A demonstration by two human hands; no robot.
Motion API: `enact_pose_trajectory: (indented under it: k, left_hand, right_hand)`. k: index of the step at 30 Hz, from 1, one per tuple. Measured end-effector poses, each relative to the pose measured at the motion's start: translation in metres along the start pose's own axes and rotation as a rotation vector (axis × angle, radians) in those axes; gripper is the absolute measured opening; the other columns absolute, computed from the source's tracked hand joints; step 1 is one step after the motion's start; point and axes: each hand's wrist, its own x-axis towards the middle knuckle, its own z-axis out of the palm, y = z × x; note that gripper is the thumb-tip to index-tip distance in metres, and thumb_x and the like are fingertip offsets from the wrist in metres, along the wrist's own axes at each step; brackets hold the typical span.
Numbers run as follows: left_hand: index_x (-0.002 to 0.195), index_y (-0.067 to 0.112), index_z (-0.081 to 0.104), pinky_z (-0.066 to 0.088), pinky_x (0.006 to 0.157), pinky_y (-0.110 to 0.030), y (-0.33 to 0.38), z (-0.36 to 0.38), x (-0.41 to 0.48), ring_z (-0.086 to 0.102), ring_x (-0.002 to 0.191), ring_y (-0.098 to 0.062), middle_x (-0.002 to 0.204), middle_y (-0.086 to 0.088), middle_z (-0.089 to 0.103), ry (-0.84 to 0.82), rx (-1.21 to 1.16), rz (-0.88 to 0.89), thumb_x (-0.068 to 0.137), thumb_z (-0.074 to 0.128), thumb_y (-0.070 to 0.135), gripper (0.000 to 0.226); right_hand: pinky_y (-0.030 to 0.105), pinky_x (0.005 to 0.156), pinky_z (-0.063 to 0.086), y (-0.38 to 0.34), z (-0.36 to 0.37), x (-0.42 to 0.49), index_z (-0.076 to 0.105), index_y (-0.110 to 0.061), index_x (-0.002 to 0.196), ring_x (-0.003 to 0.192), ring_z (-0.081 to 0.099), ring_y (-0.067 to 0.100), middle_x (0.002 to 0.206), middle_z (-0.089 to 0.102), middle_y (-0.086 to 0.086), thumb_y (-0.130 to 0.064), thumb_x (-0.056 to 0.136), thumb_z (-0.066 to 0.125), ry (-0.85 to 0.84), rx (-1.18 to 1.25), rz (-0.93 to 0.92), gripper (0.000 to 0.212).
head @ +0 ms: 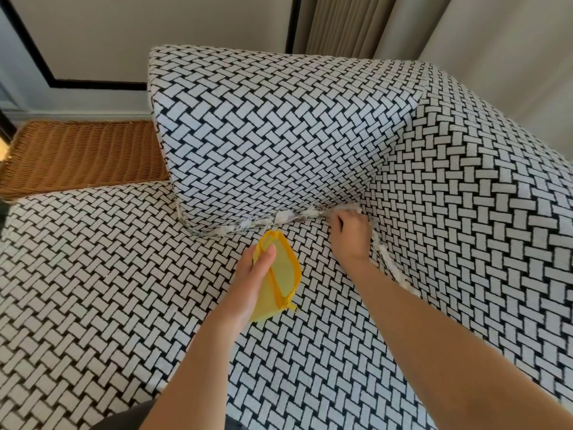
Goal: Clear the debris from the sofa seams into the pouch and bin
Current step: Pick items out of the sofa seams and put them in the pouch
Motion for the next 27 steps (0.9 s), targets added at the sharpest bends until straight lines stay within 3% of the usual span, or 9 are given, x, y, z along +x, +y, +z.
enact_pose_trajectory:
  k: [5,7,9,12,14,19,21,23,27]
  left_hand:
    - [0.124,0.044,0.03,0.039,0.096,-0.043,0.005,0.002,-0.004,0.045,0.114,-0.02,0.128,0.0,0.042,0.036,0.054,-0.019,0.065,0.043,0.081,0.071]
    - [0.133,0.04,0.028,0.037,0.093,-0.04,0.005,0.005,-0.007,0.042,0.116,-0.021,0.131,0.0,0.038,0.067,0.064,-0.013,0.065,0.041,0.081,0.081]
    - [0.138,0.033,0.028,0.038,0.091,-0.038,0.007,0.008,-0.009,0.043,0.115,-0.019,0.132,-0.001,0.039,0.082,0.043,-0.016,0.058,0.037,0.077,0.092]
    - [0.133,0.022,0.038,0.046,0.091,-0.041,0.011,0.01,-0.012,0.052,0.11,-0.02,0.129,-0.006,0.048,0.057,0.003,0.008,0.058,0.04,0.079,0.095]
    - [0.132,0.016,0.039,0.048,0.08,-0.035,0.011,0.011,-0.013,0.054,0.104,-0.018,0.125,-0.01,0.05,0.051,0.007,0.036,0.066,0.043,0.078,0.091]
    - [0.134,0.018,0.032,0.038,0.07,-0.025,0.013,0.012,0.004,0.049,0.089,-0.016,0.121,-0.011,0.044,0.136,0.035,-0.044,0.075,0.038,0.06,0.073]
    - [0.126,0.024,0.033,0.037,0.069,-0.026,0.013,0.012,0.005,0.048,0.089,-0.017,0.121,-0.012,0.043,0.134,0.053,-0.052,0.074,0.038,0.061,0.064]
    - [0.119,0.028,0.031,0.036,0.065,-0.025,0.011,0.013,-0.001,0.048,0.089,-0.015,0.117,-0.009,0.043,0.104,0.063,-0.026,0.065,0.035,0.066,0.066]
    - [0.118,0.029,0.029,0.033,0.063,-0.023,0.011,0.012,-0.003,0.046,0.084,-0.011,0.11,-0.005,0.042,0.106,0.052,-0.028,0.062,0.032,0.067,0.068]
  right_hand:
    - [0.02,0.059,0.045,-0.05,-0.039,-0.05,0.068,-0.01,0.081,0.057,0.047,0.007,0.066,0.061,0.004,-0.019,0.092,0.053,-0.056,0.664,0.252,0.021]
    - [0.01,0.056,0.044,-0.071,-0.062,-0.064,0.067,-0.021,0.073,0.051,0.048,-0.003,0.058,0.061,-0.011,-0.019,0.089,0.057,-0.075,0.827,0.222,0.019]
    - [0.009,0.054,0.042,-0.088,-0.081,-0.076,0.066,-0.02,0.071,0.052,0.049,0.002,0.058,0.06,-0.01,-0.02,0.087,0.061,-0.139,0.851,0.122,0.016]
    - [0.012,0.056,0.033,-0.097,-0.091,-0.088,0.063,-0.019,0.065,0.055,0.037,0.002,0.057,0.044,-0.012,-0.022,0.082,0.066,-0.194,0.681,0.035,0.017]
    - [0.014,0.063,0.032,-0.096,-0.087,-0.093,0.063,-0.027,0.067,0.063,0.04,0.0,0.063,0.046,-0.014,-0.025,0.084,0.063,-0.217,0.563,-0.018,0.017]
    - [0.008,0.067,0.041,-0.052,-0.062,-0.089,0.061,-0.028,0.107,0.081,0.051,-0.001,0.097,0.055,-0.003,-0.02,0.095,0.046,-0.09,0.56,0.186,0.021]
    - [0.017,0.082,0.038,-0.025,-0.048,-0.092,0.056,-0.02,0.119,0.099,0.048,0.011,0.101,0.051,-0.003,-0.019,0.095,0.044,-0.09,0.313,0.269,0.027]
    - [0.028,0.093,0.032,-0.007,-0.034,-0.096,0.052,-0.019,0.126,0.106,0.044,0.017,0.109,0.053,0.0,-0.024,0.095,0.044,-0.075,-0.004,0.186,0.033]
    - [0.037,0.093,0.033,-0.006,-0.017,-0.078,0.044,-0.021,0.131,0.111,0.045,0.021,0.12,0.053,0.003,-0.034,0.093,0.041,-0.017,-0.223,0.209,0.04]
